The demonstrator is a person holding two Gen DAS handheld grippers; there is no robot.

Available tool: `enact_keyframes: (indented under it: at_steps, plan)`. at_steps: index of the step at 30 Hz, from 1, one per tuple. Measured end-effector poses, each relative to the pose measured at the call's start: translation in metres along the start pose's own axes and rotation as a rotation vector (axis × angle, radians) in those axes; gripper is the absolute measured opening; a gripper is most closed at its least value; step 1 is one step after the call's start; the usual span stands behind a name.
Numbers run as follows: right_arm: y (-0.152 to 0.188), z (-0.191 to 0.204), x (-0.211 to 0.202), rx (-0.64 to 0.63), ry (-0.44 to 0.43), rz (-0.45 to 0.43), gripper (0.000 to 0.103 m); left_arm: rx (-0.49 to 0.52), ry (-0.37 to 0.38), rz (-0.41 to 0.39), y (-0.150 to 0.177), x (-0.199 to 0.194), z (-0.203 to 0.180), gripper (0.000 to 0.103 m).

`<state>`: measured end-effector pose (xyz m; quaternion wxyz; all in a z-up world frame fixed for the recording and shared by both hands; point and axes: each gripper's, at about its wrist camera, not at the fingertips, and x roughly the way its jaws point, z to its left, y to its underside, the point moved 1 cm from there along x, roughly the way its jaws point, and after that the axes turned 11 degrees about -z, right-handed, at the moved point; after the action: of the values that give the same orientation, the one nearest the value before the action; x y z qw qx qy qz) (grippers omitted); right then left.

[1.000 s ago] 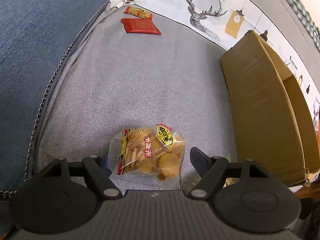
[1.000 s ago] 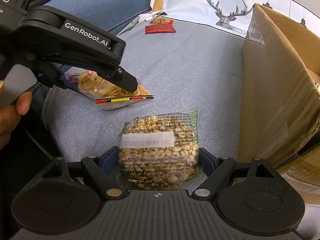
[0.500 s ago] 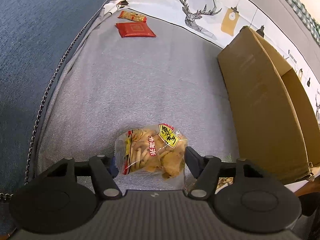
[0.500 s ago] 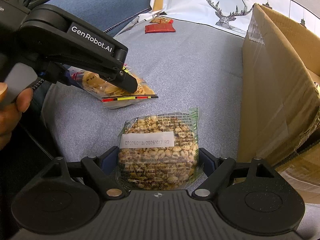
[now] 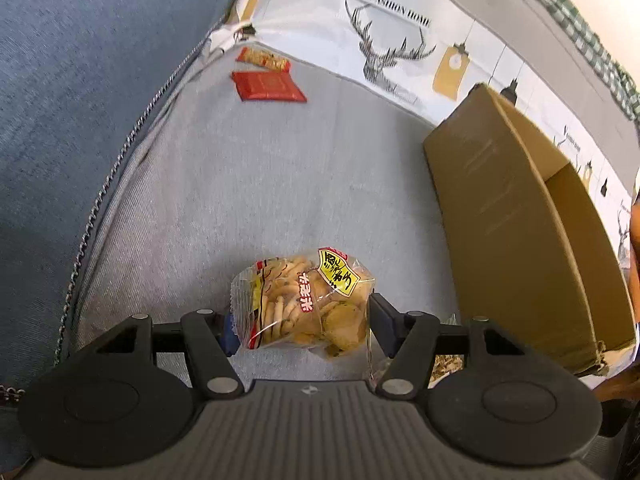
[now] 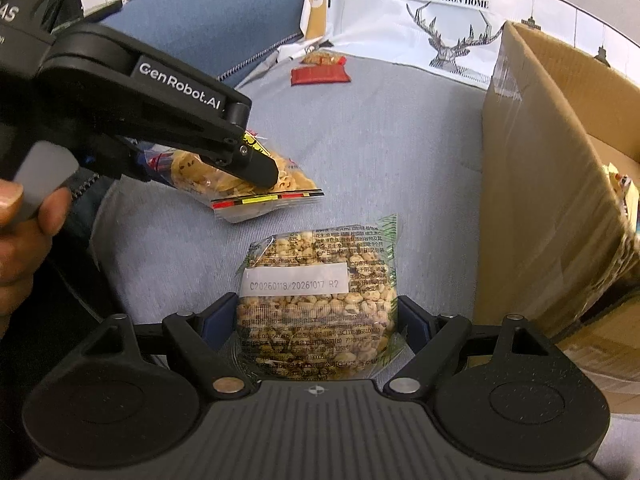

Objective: Organize snacks
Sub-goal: 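Lift the cracker bag with the left tool while the right tool holds the peanut bag, then carry both bags over the box and open both tools to drop them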

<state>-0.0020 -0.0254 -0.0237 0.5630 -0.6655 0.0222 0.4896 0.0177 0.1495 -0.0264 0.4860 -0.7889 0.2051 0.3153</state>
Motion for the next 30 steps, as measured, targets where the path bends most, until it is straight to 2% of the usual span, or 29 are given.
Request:
enact_keyframes:
  at_steps: [13,17,24,27,30]
  plan:
    - [-0.008,-0.005,-0.018,0.037,-0.021,-0.078,0.084,0.046,-0.01,-0.084,0.001,-0.014,-0.008,0.068]
    - [-0.012,-0.005,-0.024,0.037,-0.027,-0.11,0.084,0.044,-0.009,-0.133,0.0,-0.021,-0.008,0.068]
    - [-0.023,-0.005,-0.04,0.021,-0.044,-0.203,0.084,-0.077,0.034,-0.28,-0.008,-0.052,0.01,0.068]
    - [-0.032,-0.006,-0.053,0.019,-0.057,-0.266,0.084,-0.142,0.019,-0.301,-0.01,-0.063,0.017,0.068]
    - [-0.041,-0.01,-0.065,0.019,-0.066,-0.333,0.084,-0.157,0.002,-0.305,-0.01,-0.07,0.015,0.068]
